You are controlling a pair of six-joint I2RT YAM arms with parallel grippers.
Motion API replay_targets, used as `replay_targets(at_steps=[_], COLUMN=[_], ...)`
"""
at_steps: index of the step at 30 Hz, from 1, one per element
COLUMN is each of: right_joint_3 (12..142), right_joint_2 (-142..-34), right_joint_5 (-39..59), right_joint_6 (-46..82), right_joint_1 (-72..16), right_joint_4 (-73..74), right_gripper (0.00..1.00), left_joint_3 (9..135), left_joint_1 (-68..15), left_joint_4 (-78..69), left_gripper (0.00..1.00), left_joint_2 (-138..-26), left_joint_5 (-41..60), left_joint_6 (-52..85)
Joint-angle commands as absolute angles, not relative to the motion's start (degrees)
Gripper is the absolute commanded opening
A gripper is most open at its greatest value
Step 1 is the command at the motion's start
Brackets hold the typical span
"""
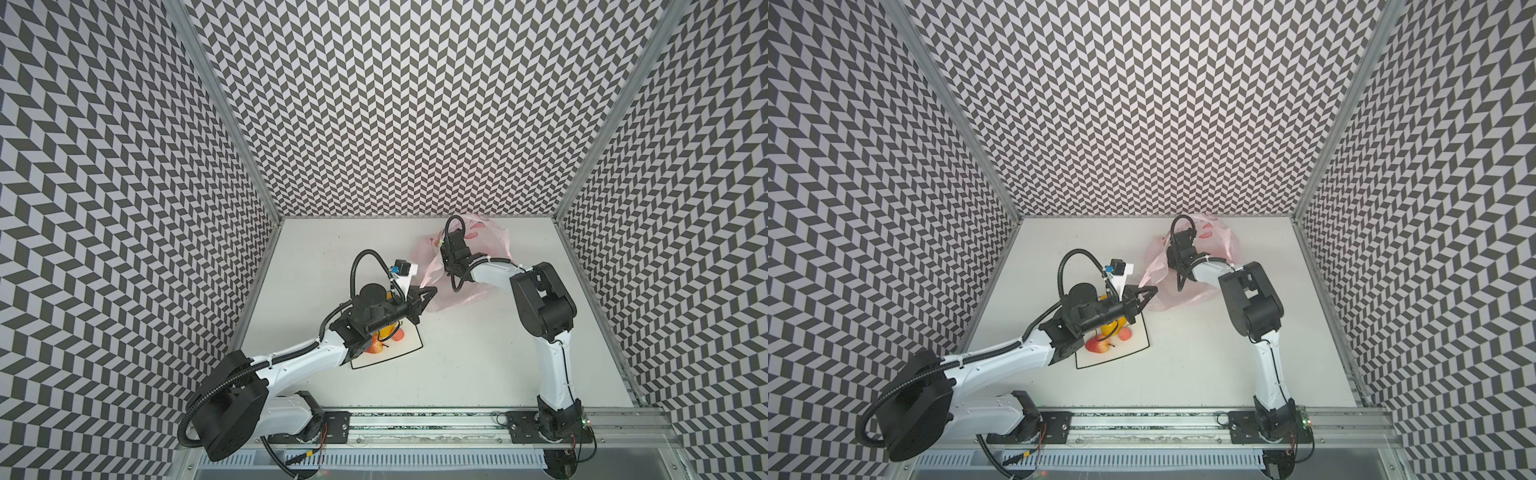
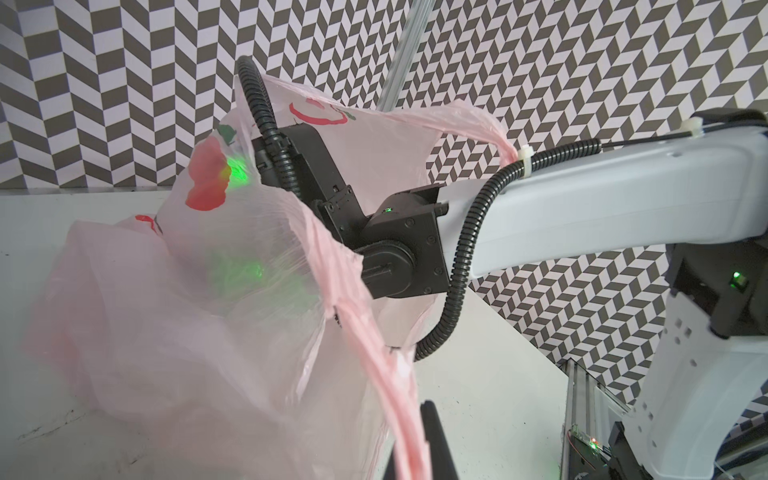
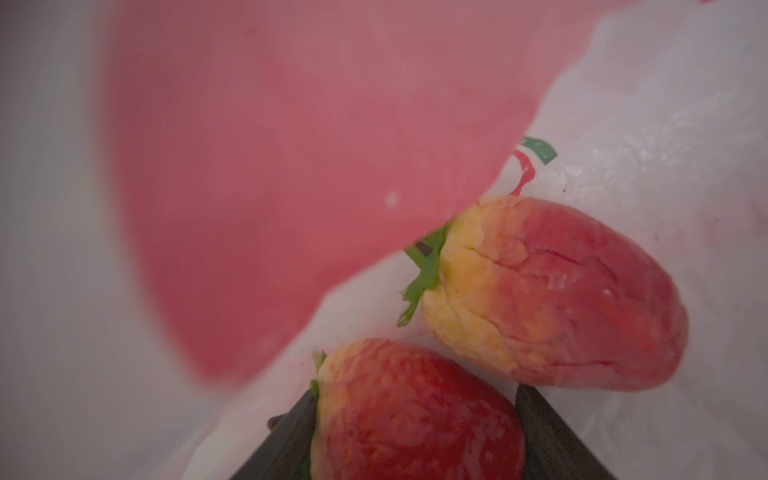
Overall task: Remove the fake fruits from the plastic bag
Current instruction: 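Lower the right gripper and close it on the nearer strawberry, then lift the strawberry out of the bag and carry it over the plate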
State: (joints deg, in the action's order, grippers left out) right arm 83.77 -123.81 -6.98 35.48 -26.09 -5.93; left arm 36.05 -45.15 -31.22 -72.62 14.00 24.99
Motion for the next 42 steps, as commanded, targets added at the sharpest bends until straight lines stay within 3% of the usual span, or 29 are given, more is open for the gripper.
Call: replay_targets(at_steps=[1,6,12,25,42], right_joint_3=[83.19,84.11,80.97,68.42,56.03], right_joint_2=[-122.61,-122.52,-118.75,-104.27,-84.21], right_joint_5=[-5.47,-5.01,-4.92,-4.91,9.4], right_joint_6=[30.68,29.48,30.27,34.84,26.77], right_joint_1=[-26.55,-27.24,-27.17,-24.24,-22.31], right_joint_4=[-7.54,-8.84,-8.01,-5.01,2.52], right_gripper=[0.54,0.58,0.45,0.45,0.42], left_joint_3=[35.51,35.38,35.37,35.94,46.03], left_joint_1=[-44.74,-43.74,-41.52,-38.81,-31.55], left_joint_4=[-32.63,-32.87,-32.92,-35.45,-37.08], left_gripper=[0.0,0.0,0.0,0.0,0.0], left_joint_2=[-71.72,-71.76,-71.65,-75.15,-87.01], left_joint_5=[13.19,12.44,11.44,11.87,16.27], left_joint_6=[25.3,25.3,25.92,27.43,27.18])
